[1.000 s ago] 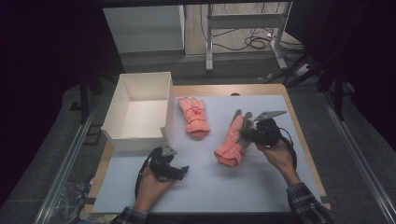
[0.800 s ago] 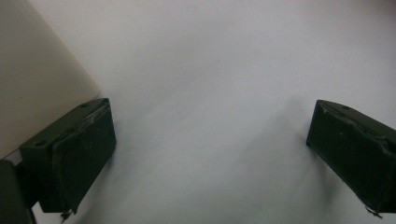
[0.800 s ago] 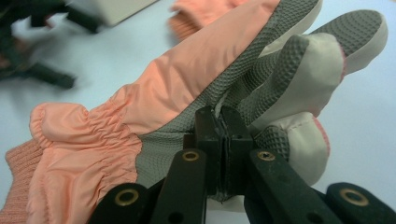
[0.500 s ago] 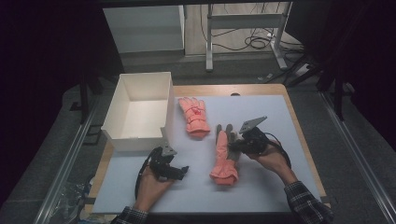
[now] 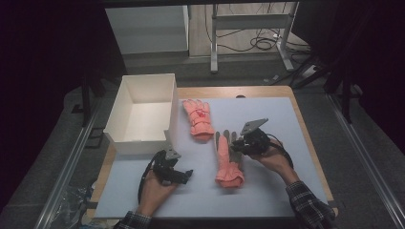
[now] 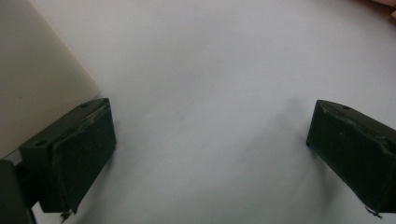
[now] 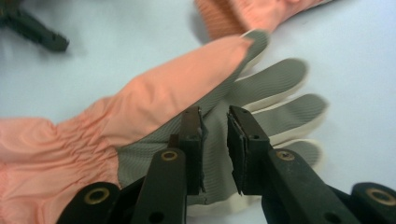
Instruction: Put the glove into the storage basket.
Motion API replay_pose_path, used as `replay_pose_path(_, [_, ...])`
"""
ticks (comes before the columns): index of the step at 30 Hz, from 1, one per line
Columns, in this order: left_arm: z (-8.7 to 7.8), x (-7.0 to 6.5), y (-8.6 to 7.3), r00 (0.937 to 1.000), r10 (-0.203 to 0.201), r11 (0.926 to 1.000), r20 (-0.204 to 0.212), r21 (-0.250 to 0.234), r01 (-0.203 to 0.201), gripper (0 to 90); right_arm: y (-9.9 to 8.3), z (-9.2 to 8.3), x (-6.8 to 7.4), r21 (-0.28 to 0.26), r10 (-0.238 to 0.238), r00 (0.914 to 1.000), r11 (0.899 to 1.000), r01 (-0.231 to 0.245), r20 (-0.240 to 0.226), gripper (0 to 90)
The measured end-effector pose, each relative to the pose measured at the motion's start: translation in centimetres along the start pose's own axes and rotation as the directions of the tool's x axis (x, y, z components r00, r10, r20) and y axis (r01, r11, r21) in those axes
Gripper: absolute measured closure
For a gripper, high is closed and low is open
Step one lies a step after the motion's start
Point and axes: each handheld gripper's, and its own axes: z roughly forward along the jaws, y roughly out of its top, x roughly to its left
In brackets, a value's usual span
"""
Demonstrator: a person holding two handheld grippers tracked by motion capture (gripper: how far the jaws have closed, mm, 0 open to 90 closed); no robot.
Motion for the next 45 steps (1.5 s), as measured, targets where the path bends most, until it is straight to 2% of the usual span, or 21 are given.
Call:
replay_pose_path(8, [0.0,0.0,0.0,1.0000,0.000,1.0000,0.000,-0.001,0.000,1.4,1.1,-0.7,-0.6,-0.043,0.054,0.9976,0.998,-0.052,0.044,66.3])
replay_pose_path(12, [0.0,0.0,0.0,1.0000,0.000,1.0000,0.000,-0.001,0.000,1.4,2.6,-0.1,-1.2,-0.079,0.122,0.9899,0.990,-0.116,0.072,62.4])
replay_pose_path(16, [0.0,0.0,0.0,1.0000,0.000,1.0000,0.000,-0.001,0.000,1.4,3.5,0.3,-1.5,-0.094,0.155,0.9839,0.985,-0.147,0.089,60.6])
replay_pose_path(18, [0.0,0.0,0.0,1.0000,0.001,1.0000,0.000,-0.001,-0.001,1.4,4.6,1.0,-1.8,-0.103,0.172,0.9796,0.982,-0.161,0.104,59.5])
replay_pose_path(20, [0.0,0.0,0.0,1.0000,0.001,1.0000,0.000,-0.001,-0.001,1.4,4.9,1.2,-1.9,-0.106,0.178,0.9784,0.980,-0.166,0.106,59.1])
replay_pose_path(25, [0.0,0.0,0.0,1.0000,0.001,1.0000,0.000,-0.001,-0.001,1.4,6.7,2.7,-2.5,-0.127,0.220,0.9700,0.970,-0.206,0.104,58.2])
replay_pose_path(29, [0.0,0.0,0.0,1.0000,0.002,1.0000,0.000,-0.001,-0.002,1.4,7.8,3.7,-2.9,-0.125,0.232,0.9670,0.968,-0.219,0.105,57.5])
replay_pose_path(32, [0.0,0.0,0.0,1.0000,0.002,1.0000,-0.001,0.001,-0.002,1.4,8.9,4.9,-3.2,-0.118,0.258,0.9602,0.962,-0.245,0.108,54.3])
replay_pose_path(35, [0.0,0.0,0.0,1.0000,0.002,1.0000,-0.001,0.000,-0.002,1.4,9.7,6.0,-3.5,-0.108,0.260,0.9569,0.963,-0.247,0.129,52.5])
replay_pose_path(39, [0.0,0.0,0.0,1.0000,0.002,1.0000,-0.001,0.001,-0.002,1.4,10.4,7.0,-3.9,-0.106,0.271,0.9535,0.960,-0.258,0.132,50.3])
replay_pose_path(45, [0.0,0.0,0.0,1.0000,0.001,1.0000,0.000,0.000,-0.001,1.3,11.8,9.3,-4.6,-0.097,0.296,0.9415,0.954,-0.284,0.160,43.5])
